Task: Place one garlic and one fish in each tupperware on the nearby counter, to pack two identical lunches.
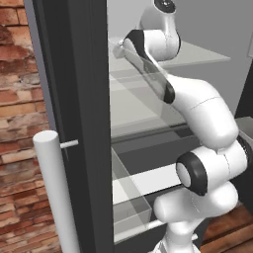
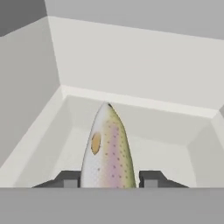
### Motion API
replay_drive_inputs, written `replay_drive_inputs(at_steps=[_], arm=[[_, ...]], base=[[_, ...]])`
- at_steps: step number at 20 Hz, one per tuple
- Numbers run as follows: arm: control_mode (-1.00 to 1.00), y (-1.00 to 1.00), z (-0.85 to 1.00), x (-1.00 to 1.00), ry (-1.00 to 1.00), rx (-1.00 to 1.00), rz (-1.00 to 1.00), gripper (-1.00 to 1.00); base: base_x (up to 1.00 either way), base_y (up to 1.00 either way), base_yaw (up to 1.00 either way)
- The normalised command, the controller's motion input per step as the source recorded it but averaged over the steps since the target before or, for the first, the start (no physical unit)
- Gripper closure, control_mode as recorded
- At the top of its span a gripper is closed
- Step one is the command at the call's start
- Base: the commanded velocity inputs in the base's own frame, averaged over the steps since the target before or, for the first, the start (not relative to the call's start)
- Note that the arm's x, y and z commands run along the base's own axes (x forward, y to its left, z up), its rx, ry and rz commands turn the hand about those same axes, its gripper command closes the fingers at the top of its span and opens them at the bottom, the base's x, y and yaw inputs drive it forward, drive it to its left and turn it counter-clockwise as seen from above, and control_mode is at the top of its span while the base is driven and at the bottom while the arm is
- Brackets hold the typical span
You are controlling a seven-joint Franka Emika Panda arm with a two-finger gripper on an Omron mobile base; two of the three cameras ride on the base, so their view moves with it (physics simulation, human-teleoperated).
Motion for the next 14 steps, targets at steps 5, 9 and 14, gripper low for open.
replay_drive_inputs(at_steps=[5, 9, 14], arm=[[-1.00, -0.29, -0.13, -1.00, -0.28, 0.00, 0.00, 1.00], [-1.00, -0.36, -0.05, -1.00, -0.23, 0.02, 0.00, 1.00], [-1.00, -0.55, 0.00, -1.00, -0.07, 0.08, 0.00, 1.00]], base=[[0.00, 0.00, 0.00], [0.00, 0.00, 0.00], [0.00, 0.00, 0.00]])
